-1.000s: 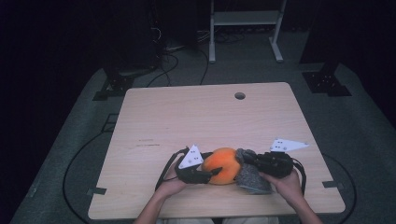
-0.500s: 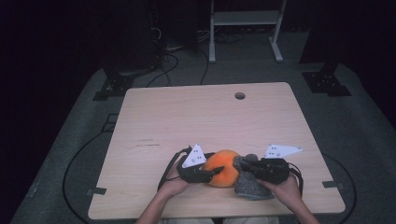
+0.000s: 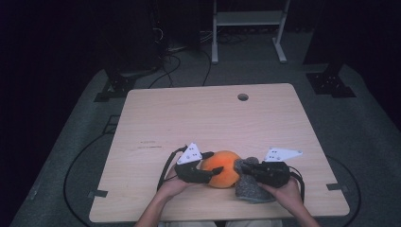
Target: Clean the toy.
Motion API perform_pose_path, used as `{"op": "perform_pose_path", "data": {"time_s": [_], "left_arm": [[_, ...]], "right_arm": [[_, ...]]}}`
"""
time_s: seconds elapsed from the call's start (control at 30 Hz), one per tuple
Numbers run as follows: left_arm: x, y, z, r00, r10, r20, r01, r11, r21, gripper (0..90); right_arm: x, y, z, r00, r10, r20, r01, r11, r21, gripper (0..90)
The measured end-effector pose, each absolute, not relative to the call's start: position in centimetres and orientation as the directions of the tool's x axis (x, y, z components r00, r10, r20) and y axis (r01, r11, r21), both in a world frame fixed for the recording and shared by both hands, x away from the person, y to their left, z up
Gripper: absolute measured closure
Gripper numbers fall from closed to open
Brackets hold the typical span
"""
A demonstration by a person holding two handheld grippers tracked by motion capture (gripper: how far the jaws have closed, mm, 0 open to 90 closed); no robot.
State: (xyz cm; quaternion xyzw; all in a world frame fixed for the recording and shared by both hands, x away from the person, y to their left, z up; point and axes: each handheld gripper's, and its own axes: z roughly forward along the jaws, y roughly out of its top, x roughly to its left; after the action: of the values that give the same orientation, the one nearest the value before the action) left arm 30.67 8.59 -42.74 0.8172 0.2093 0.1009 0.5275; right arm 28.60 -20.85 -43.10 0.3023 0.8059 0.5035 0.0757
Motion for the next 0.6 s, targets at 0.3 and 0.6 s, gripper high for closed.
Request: {"op": "perform_pose_path", "data": {"time_s": [0.3,0.6], "left_arm": [[30.5,8.7,-42.8,0.910,0.412,-0.054,0.229,-0.390,0.892,40.8],[31.5,8.4,-42.6,0.885,0.418,-0.205,0.379,-0.392,0.838,14.4]], "right_arm": [[29.3,-21.8,-42.0,-0.782,0.575,0.241,0.425,0.210,0.880,81.8],[28.7,-20.4,-42.9,-0.820,0.537,0.197,0.413,0.317,0.854,81.8]]}}
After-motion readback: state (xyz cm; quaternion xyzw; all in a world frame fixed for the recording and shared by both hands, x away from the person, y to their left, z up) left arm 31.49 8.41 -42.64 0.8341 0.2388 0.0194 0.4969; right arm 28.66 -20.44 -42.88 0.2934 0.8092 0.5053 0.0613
